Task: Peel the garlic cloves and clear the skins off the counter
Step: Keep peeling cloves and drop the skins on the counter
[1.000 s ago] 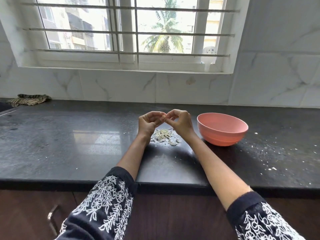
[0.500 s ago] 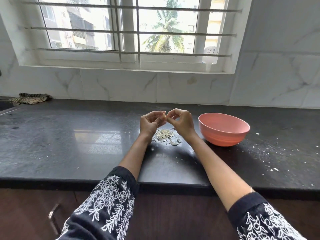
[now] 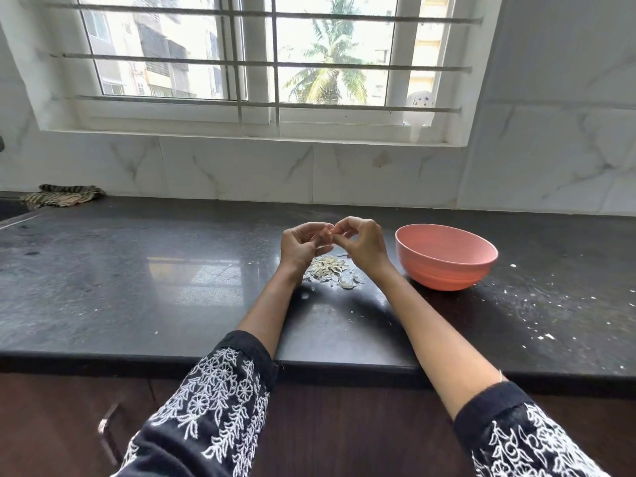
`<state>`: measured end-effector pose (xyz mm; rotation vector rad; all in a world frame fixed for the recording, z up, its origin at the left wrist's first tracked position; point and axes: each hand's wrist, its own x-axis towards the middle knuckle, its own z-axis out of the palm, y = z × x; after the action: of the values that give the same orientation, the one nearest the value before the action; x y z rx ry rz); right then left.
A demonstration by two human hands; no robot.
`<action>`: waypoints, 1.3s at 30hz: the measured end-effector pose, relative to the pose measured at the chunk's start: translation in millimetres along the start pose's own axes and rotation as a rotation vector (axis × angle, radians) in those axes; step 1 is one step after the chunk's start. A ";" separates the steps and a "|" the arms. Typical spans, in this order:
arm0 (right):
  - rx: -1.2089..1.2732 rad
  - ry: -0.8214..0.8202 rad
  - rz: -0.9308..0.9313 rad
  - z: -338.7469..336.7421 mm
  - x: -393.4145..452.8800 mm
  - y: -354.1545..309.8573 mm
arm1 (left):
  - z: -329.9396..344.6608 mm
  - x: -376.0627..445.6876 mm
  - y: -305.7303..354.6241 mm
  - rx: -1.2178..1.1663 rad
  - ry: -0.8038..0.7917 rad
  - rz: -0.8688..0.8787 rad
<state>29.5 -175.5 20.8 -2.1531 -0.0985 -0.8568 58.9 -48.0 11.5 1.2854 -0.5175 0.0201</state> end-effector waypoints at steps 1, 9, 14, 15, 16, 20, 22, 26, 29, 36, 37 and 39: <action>-0.001 0.003 -0.005 -0.6 -0.2 -0.9 | -0.4 0.0 0.2 -0.006 0.008 -0.004; 0.012 0.028 -0.055 -2.1 -1.8 -3.2 | -3.2 0.5 0.6 -0.121 0.055 -0.044; 0.020 0.046 -0.067 -1.8 -1.4 -2.9 | -3.4 1.0 0.6 -0.161 0.061 -0.065; 0.021 0.048 -0.072 -2.0 -1.4 -3.2 | -3.7 0.9 0.8 -0.165 0.062 -0.066; 0.022 0.049 -0.076 -2.0 -1.3 -3.4 | -3.9 1.0 1.0 -0.166 0.064 -0.068; 0.041 0.046 -0.073 -1.8 -1.4 -3.7 | -4.3 1.2 0.6 -0.156 0.082 -0.068; 0.047 0.053 -0.074 -1.7 -0.9 -3.4 | -4.7 1.7 0.5 -0.140 0.091 -0.064; 0.045 0.064 -0.084 -1.7 -0.9 -3.4 | -5.5 2.4 -0.5 -0.115 0.093 -0.061; 0.052 0.067 -0.080 -1.5 -1.0 -4.0 | -6.1 3.2 -0.7 -0.140 0.105 -0.068; 0.089 0.080 -0.050 -1.5 -1.1 -5.4 | -6.6 3.3 0.4 -0.217 0.134 -0.089; 0.097 0.087 -0.049 -0.9 -1.0 -5.8 | -6.0 3.1 0.8 -0.221 0.135 -0.091; 0.119 0.115 -0.040 0.5 -1.0 -7.0 | -5.1 2.7 2.1 -0.231 0.140 -0.095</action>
<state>26.6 -170.3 24.6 -1.9925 -0.1311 -0.9718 62.4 -43.4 13.4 1.0722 -0.3275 -0.0280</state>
